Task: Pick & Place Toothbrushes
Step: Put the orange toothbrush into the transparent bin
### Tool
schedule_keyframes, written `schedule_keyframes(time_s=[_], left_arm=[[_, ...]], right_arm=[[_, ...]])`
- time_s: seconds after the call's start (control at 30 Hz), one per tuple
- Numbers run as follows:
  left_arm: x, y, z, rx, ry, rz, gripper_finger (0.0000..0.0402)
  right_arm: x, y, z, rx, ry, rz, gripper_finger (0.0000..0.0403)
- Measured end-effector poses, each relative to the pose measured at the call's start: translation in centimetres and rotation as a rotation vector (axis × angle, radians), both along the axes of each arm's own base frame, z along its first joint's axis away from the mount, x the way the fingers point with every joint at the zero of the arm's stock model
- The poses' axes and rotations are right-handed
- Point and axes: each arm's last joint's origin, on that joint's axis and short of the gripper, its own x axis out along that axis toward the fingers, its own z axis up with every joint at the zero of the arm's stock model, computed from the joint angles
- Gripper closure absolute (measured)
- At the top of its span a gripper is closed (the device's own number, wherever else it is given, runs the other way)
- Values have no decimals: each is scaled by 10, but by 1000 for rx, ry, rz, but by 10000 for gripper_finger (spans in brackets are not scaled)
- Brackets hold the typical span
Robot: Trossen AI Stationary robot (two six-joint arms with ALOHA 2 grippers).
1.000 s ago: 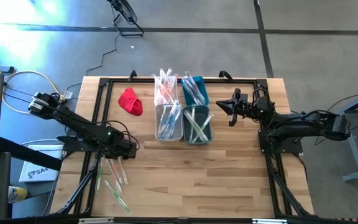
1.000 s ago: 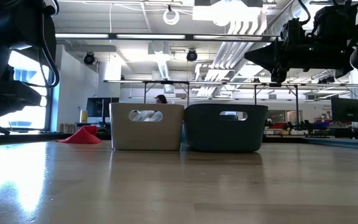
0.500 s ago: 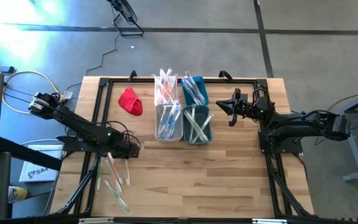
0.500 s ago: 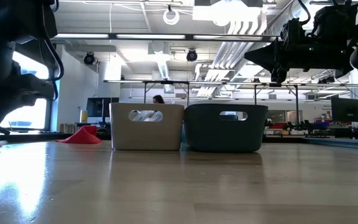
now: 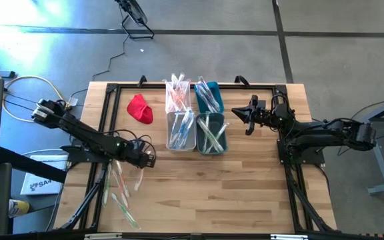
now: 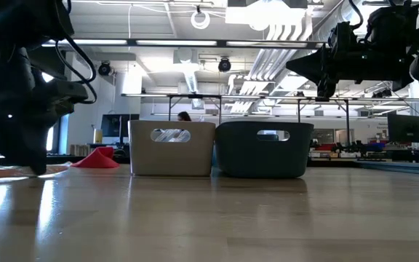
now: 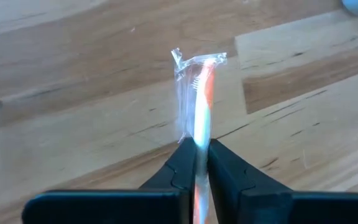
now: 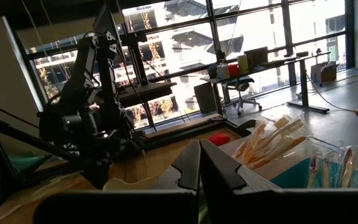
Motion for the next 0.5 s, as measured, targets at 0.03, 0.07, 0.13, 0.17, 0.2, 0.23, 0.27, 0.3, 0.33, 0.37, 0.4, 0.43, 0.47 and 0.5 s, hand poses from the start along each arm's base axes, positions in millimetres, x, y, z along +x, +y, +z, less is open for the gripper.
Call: schedule_keyframes(time_s=[0.03, 0.07, 0.13, 0.17, 0.2, 0.23, 0.27, 0.3, 0.33, 0.37, 0.4, 0.43, 0.47, 0.5], left_arm=[[0, 0, 0, 4, -5, -8, 378], [1, 0, 0, 6, -5, -12, 379], [0, 0, 0, 11, -6, -17, 381], [0, 0, 0, 13, -6, -19, 383], [1, 0, 0, 16, -5, -25, 384], [1, 0, 0, 21, -6, -35, 384], [1, 0, 0, 26, -6, -39, 385], [1, 0, 0, 33, -8, -40, 385], [1, 0, 0, 44, -10, -44, 385], [1, 1, 0, 52, -11, -50, 385], [1, 1, 1, 59, -13, -53, 385], [1, 1, 1, 65, -14, -53, 386], [1, 1, 1, 71, -15, -52, 386], [1, 1, 1, 77, -16, -53, 386]], right_arm=[[0, 0, 0, 0, 0, 0, 399], [0, 0, 0, 0, 0, 0, 399], [0, 0, 0, 1, 0, 0, 400], [0, 0, 0, 4, -1, 1, 399], [0, 0, 0, 4, -1, 1, 399], [0, 0, 0, 4, -1, 1, 399], [0, 0, 0, 4, -1, 1, 399], [0, 0, 0, 4, -1, 1, 399], [0, 0, 0, 4, -1, 1, 400], [0, 0, 0, 4, -1, 1, 400], [0, 0, 0, 4, -1, 1, 400], [0, 0, 0, 4, 0, 1, 399], [0, 0, 0, 4, 0, 1, 399], [0, 0, 0, 4, 0, 1, 398]])
